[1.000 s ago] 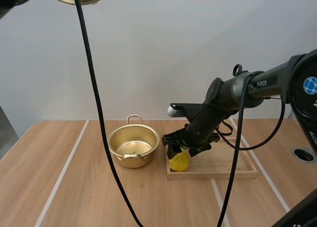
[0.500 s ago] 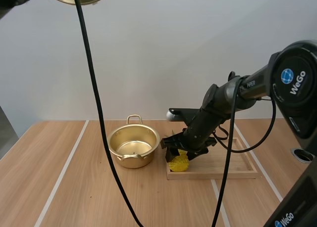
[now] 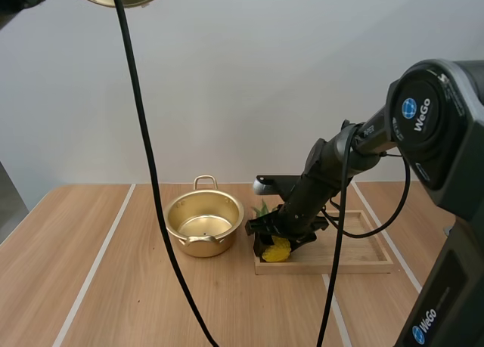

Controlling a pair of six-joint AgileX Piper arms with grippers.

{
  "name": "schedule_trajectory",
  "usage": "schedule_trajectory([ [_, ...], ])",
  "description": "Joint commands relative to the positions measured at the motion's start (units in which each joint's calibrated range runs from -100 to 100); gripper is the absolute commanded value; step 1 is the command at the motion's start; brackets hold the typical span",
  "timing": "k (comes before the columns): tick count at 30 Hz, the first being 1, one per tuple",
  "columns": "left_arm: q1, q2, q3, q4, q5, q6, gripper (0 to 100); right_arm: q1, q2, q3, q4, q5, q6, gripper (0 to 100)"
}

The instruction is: Open the pot, put the pineapple inside, and close it

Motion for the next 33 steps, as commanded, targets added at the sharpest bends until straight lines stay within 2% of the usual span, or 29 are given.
schedule_trajectory([
  [1, 0.06, -0.38, -0.32, -0.88, -1.21, -0.59, 0, 0.61, 0.23, 0.17, 0.41, -1.28, -1.48, 100],
  [8, 0.06, -0.38, -0.32, -0.88, -1.21, -0.59, 0, 2.53, 0.23, 0.17, 0.3, -3.48, -1.61, 100],
  [16, 0.06, -0.38, -0.32, -0.88, -1.21, -0.59, 0, 2.59, 0.23, 0.17, -1.74, -4.89, -1.61, 100],
  [17, 0.06, -0.38, -0.32, -0.88, -1.21, -0.59, 0, 2.59, 0.23, 0.17, -1.87, -5.12, -1.61, 89],
  [19, 0.06, -0.38, -0.32, -0.88, -1.21, -0.59, 0, 2.59, 0.23, 0.17, -1.87, -4.85, -1.61, 42],
  [20, 0.06, -0.38, -0.32, -0.88, -1.21, -0.59, 0, 2.59, 0.23, 0.17, -1.87, -4.66, -1.61, 10],
  [21, 0.06, -0.38, -0.32, -0.88, -1.21, -0.59, 0, 2.59, 0.23, 0.17, -1.87, -4.28, -1.61, 0],
  [33, 0.06, -0.38, -0.32, -0.88, -1.21, -0.59, 0, 2.59, -1.69, 0.17, -3.04, -5.14, -1.59, 0],
])
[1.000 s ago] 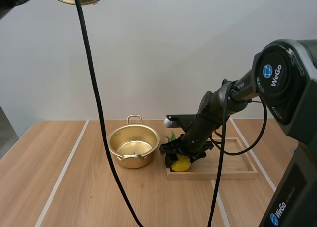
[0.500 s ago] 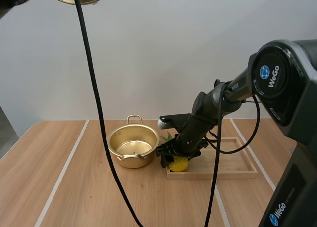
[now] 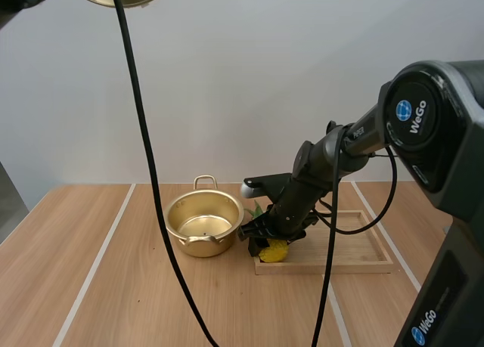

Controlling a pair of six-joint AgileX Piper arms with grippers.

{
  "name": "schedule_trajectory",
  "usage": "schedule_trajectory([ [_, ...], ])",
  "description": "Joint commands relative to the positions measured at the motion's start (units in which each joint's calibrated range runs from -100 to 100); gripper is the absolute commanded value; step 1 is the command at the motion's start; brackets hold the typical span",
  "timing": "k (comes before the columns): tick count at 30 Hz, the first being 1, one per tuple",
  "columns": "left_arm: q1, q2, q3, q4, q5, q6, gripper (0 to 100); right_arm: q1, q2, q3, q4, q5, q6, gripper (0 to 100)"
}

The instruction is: Open the pot, put the pineapple inside, and close it

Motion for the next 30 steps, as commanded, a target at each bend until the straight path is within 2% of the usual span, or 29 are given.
schedule_trajectory([
  [1, 0.06, -0.38, -0.32, -0.88, -1.21, -0.59, 0, 0.03, -2.7, 0.17, -0.83, -1.05, -0.31, 0],
  [14, 0.06, -0.38, -0.32, -0.88, -1.21, -0.59, 0, 0.03, -23.41, 0.17, -0.17, -22.52, -0.31, 0],
  [21, 0.06, -0.38, -0.32, -0.88, -1.21, -0.59, 0, 0.03, -32.77, 0.17, 0.76, -23.82, 0.27, 0],
  [30, 0.06, -0.38, -0.32, -0.88, -1.21, -0.59, 0, 0.03, -41.66, 0.17, 0.76, -19.86, 2.51, 0],
])
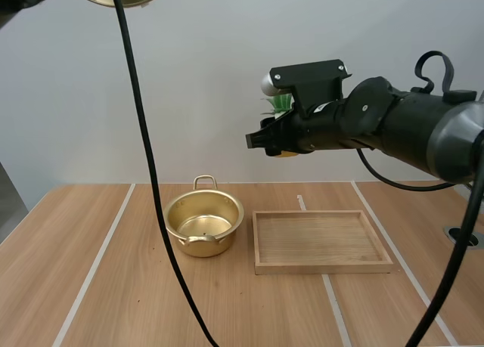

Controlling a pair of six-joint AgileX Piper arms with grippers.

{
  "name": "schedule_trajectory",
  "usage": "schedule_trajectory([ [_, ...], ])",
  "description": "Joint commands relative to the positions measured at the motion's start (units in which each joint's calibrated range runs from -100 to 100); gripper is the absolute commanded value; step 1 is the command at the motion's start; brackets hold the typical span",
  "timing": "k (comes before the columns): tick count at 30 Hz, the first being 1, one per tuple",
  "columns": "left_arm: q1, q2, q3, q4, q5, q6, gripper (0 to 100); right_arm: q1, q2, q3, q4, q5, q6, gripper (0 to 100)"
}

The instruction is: Open the pot, put the pineapple inside, and close it

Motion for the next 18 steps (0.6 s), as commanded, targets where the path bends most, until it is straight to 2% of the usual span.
schedule_trajectory([
  [1, 0.06, -0.38, -0.32, -0.88, -1.21, -0.59, 0, 0.03, -3.62, 0.17, 0.13, 1.67, 0.32, 0],
  [10, 0.06, -0.38, -0.32, -0.88, -1.21, -0.59, 0, 0.03, -9.21, 0.17, 0.13, 2.35, 0.43, 0],
  [15, 0.06, -0.38, -0.32, -0.88, -1.21, -0.59, 0, 0.03, -8.81, -0.05, 3.31, 0.32, -0.61, 0],
  [18, 0.06, -0.38, -0.32, -0.88, -1.21, -0.59, 0, 0.03, -8.05, -0.05, 8.38, 0.13, -6.49, 0],
])
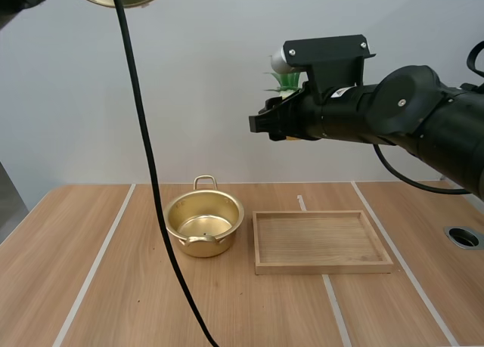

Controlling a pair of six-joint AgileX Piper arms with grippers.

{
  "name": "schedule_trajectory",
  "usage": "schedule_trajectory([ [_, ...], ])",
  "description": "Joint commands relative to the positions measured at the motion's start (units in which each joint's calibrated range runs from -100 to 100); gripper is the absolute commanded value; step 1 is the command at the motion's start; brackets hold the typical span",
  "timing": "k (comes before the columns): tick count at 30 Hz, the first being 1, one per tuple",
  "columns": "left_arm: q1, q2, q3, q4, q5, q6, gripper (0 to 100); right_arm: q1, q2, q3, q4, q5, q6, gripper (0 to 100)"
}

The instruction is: Open the pot, put the pineapple inside, and close it

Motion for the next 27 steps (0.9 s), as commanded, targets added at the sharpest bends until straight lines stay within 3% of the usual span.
schedule_trajectory([
  [1, 0.06, -0.38, -0.32, -0.88, -1.21, -0.59, 0, 0.03, 0.82, -0.05, 5.71, -1.85, -6.45, 0],
  [8, 0.06, -0.38, -0.32, -0.88, -1.21, -0.59, 0, 0.03, 5.84, -0.05, 19.75, 4.25, -18.59, 0],
  [17, 0.06, -0.38, -0.32, -0.88, -1.21, -0.59, 0, 0.12, 12.69, -0.05, 24.7, 4.87, -27.54, 0],
  [21, 0.06, -0.38, -0.32, -0.88, -1.21, -0.59, 0, 1.89, 14.68, -0.05, 28.68, 4.87, -31.46, 0],
  [27, 0.06, -0.38, -0.32, -0.88, -1.21, -0.59, 0, 4.33, 18.36, -0.37, 29.04, 3.58, -31.91, 0],
])
